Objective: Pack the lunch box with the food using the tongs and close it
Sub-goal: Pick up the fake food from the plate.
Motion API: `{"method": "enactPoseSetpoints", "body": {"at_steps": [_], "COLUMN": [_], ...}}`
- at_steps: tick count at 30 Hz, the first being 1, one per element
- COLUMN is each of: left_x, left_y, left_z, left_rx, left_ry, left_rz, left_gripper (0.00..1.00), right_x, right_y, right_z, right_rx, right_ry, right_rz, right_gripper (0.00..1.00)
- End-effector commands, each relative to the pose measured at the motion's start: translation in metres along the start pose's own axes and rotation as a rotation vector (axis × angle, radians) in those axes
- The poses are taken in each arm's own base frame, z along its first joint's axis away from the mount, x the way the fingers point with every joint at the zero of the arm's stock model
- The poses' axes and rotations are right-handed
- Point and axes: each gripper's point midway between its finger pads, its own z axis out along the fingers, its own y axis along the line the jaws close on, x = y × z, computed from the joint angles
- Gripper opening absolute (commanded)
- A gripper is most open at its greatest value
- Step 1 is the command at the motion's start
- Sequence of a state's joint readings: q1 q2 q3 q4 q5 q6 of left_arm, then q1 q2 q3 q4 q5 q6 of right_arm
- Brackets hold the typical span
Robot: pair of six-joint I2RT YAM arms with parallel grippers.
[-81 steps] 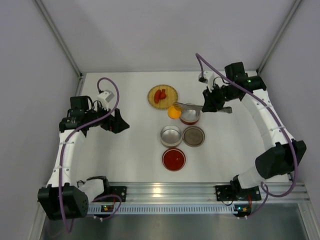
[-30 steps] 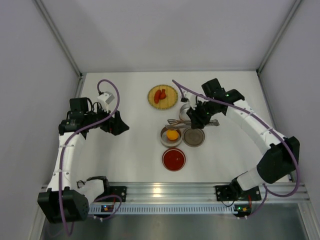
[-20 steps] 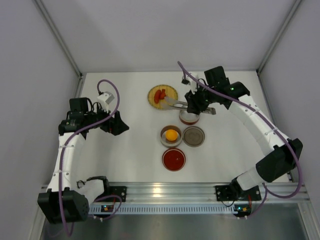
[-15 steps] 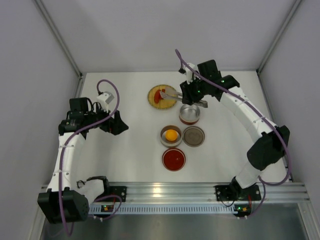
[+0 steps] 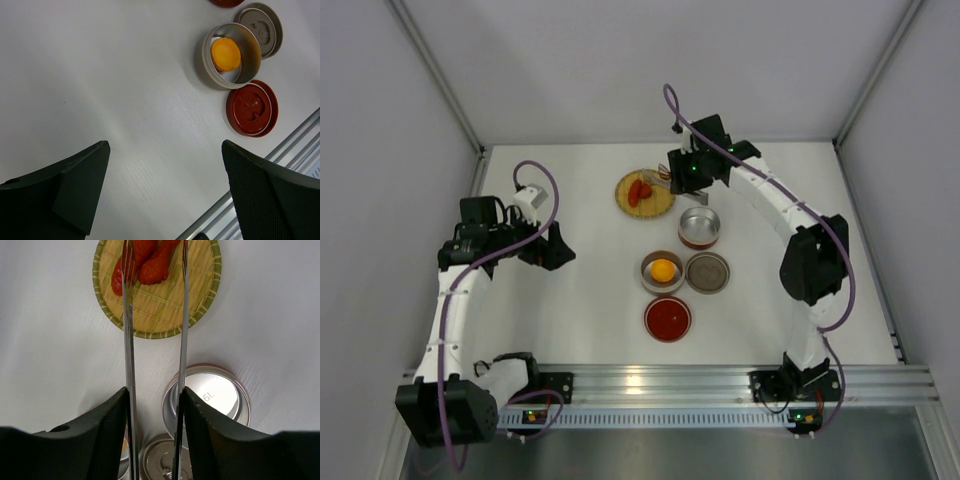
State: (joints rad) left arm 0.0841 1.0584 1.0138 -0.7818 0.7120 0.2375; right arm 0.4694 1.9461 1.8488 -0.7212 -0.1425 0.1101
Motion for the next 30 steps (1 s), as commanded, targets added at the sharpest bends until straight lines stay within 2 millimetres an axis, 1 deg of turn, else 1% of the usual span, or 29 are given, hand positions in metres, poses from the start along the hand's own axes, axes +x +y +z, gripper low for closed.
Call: {"method": "enactPoseSetpoints", "body": {"at_steps": [1, 3, 8, 13, 19, 30], "left_x": [-0.006, -0.005, -0.002, 0.004, 0.006, 0.007], "left_y": [0.002, 0.003, 0.004, 0.006, 0.008, 0.009], "left_z": [0.002, 0.003, 0.003, 0.004, 0.006, 0.008], "left_rx": [-0.003, -0.002, -0.008, -0.015, -0.016, -0.016], "left_ry": [-0.029, -0.028, -0.022, -0.012, -0.006, -0.005], "left_rz": [0.022, 0.023, 0.037, 0.041, 0.041, 0.045], "left_gripper": [0.98, 0.98, 0.98, 0.98, 0.98, 0.98], "right_x": [-0.021, -0.017, -0.009, -0.006, -0.002, 0.007], "right_y": [0.010, 0.013, 0.009, 0.008, 0.012, 0.019], "right_z": [0.015, 0.021, 0.041, 0.054, 0.064, 0.070], "right_rx": [-0.018, -0.038, -0.033, -0.037, -0.063, -0.111], "right_ry": [-0.058, -0.048, -0.025, -0.012, 0.006, 0.046], "right_rz": [0.034, 0.038, 0.037, 0.046, 0.061, 0.092], "right_gripper": [0.46, 0.46, 0.46, 0.46, 0.47, 0.47]}}
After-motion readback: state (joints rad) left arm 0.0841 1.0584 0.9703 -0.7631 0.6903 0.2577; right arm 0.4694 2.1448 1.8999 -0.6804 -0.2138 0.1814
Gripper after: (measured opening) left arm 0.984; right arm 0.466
